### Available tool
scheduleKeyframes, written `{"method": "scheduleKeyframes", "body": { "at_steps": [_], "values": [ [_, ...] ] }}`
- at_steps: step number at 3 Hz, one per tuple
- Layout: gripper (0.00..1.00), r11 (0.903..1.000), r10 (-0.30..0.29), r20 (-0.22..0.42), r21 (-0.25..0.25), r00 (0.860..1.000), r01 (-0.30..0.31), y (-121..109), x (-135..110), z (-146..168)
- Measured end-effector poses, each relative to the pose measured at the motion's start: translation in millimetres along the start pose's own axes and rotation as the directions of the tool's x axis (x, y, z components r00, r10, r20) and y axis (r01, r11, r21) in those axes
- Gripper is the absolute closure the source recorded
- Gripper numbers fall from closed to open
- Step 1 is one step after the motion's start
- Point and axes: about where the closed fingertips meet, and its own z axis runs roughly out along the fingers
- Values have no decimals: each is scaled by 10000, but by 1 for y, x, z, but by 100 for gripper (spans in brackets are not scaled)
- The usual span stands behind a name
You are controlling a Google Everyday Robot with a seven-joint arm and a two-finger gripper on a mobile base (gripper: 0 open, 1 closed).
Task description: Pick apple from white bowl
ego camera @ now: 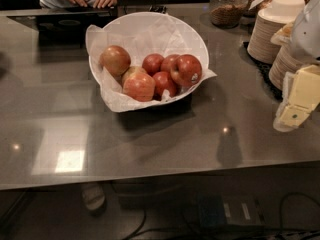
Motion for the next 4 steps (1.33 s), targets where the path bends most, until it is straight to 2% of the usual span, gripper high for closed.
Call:
{"method": "scheduleKeyframes", "body": {
  "at_steps": [2,3,4],
  "values": [
    [0,9996,-218,159,181,9996,215,-9,-7,3],
    [0,9967,-808,820,65,9934,806,-21,-32,23],
    [0,9967,-817,835,59,9932,815,-21,-32,24]
  ]
}}
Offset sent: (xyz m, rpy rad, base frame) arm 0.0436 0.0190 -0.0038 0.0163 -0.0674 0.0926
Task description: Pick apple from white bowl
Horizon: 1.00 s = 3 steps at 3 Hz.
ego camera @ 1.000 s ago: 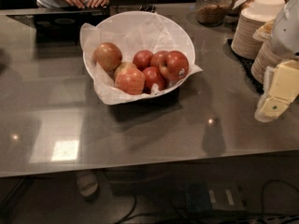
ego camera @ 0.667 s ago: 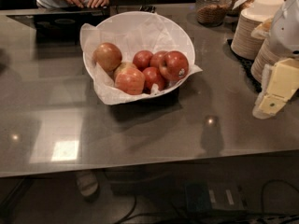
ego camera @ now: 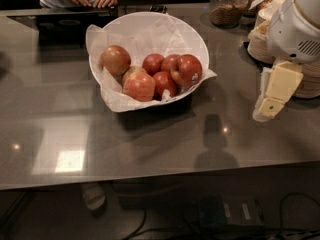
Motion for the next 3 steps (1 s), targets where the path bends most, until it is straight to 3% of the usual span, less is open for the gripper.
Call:
{"method": "scheduleKeyframes", "body": {
  "at_steps": [1,2,3],
  "values": [
    [0,10000,-8,191,96,9998,6,0,-2,1],
    [0,9990,-432,1180,202,9921,411,-4,-26,19],
    [0,9938,-1065,2253,545,9684,966,-18,-62,34]
  ]
}}
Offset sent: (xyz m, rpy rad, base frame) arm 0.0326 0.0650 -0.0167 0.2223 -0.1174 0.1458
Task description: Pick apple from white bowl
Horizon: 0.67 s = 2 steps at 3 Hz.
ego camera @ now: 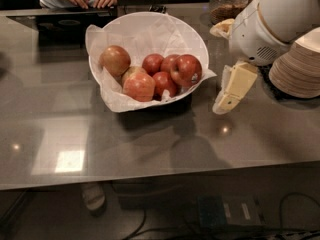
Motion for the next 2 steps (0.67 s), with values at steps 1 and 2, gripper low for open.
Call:
{"method": "scheduleKeyframes", "body": {
  "at_steps": [1,2],
  "values": [
    [11,9992,-392,753,54,9964,389,-11,-22,17],
    [13,9985,-541,1138,93,9920,533,-19,-31,29]
  ]
}}
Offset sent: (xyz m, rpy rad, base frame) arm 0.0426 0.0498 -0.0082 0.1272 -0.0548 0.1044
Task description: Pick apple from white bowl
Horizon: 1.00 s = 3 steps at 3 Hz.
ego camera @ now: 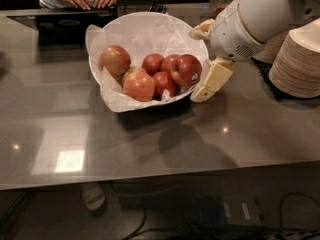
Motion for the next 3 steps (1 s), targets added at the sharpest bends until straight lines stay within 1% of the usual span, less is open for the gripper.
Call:
{"method": "scheduleKeyframes", "body": {
  "at_steps": [1,3],
  "values": [
    [15,10000,-30,228,30,9997,30,-7,-1,8],
    [31,10000,66,497,56,9987,-69,-15,1,17]
  ]
}}
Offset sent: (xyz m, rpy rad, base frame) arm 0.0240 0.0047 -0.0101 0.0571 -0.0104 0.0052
